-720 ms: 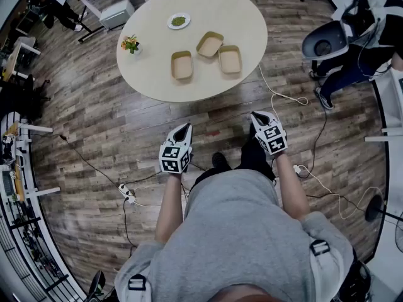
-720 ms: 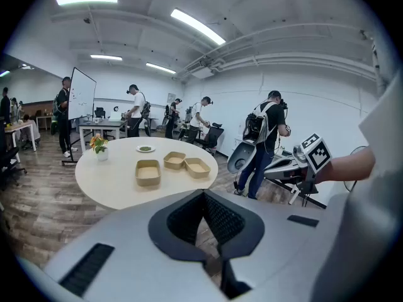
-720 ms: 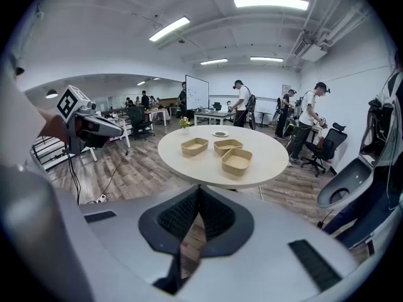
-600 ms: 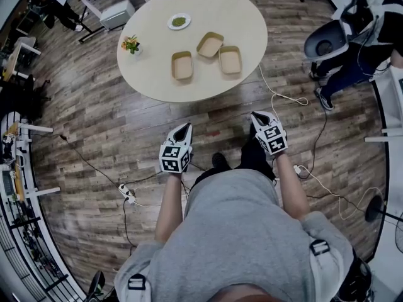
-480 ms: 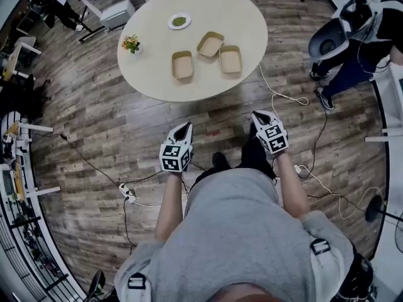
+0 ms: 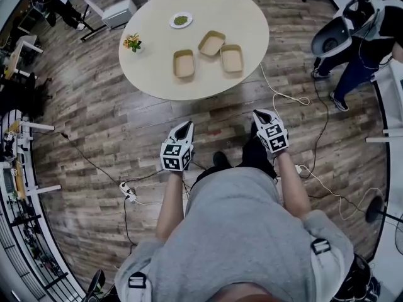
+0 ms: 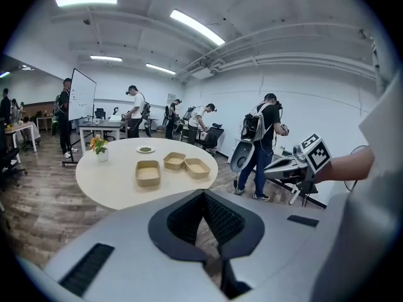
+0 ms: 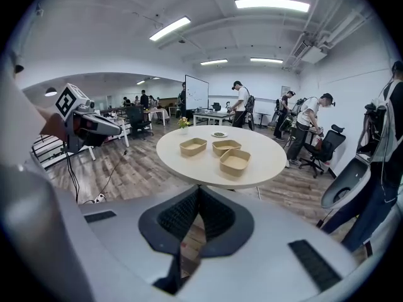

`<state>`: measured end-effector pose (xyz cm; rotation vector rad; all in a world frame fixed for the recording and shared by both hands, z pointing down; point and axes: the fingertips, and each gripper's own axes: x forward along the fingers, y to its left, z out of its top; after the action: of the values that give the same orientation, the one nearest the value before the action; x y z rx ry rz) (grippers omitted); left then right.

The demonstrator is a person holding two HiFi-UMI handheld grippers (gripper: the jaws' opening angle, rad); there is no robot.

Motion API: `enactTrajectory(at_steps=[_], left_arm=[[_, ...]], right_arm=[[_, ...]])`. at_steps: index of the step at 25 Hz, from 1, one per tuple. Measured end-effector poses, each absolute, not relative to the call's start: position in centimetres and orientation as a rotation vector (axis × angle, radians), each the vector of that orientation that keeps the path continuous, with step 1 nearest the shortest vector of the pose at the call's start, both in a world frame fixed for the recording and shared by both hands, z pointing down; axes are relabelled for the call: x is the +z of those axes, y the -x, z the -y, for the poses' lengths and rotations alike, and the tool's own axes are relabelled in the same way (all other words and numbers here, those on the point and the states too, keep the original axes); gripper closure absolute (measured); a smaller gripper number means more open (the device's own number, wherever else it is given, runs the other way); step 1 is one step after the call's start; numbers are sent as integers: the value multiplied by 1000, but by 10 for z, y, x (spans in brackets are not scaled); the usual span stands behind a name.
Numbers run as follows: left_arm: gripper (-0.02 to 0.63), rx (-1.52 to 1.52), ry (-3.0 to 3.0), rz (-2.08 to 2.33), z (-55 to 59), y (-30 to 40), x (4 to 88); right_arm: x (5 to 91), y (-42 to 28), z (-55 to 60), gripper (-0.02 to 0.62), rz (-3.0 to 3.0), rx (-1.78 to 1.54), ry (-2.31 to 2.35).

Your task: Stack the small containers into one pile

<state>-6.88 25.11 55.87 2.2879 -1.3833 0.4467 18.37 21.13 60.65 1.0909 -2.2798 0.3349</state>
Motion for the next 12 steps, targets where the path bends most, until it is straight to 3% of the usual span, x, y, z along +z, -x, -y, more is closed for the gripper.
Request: enactTrajectory(at_steps=[12], left_arm=[[589, 441, -2292, 1376, -252, 69, 560]], right_arm=[[609, -186, -217, 591, 2263, 340, -1098]])
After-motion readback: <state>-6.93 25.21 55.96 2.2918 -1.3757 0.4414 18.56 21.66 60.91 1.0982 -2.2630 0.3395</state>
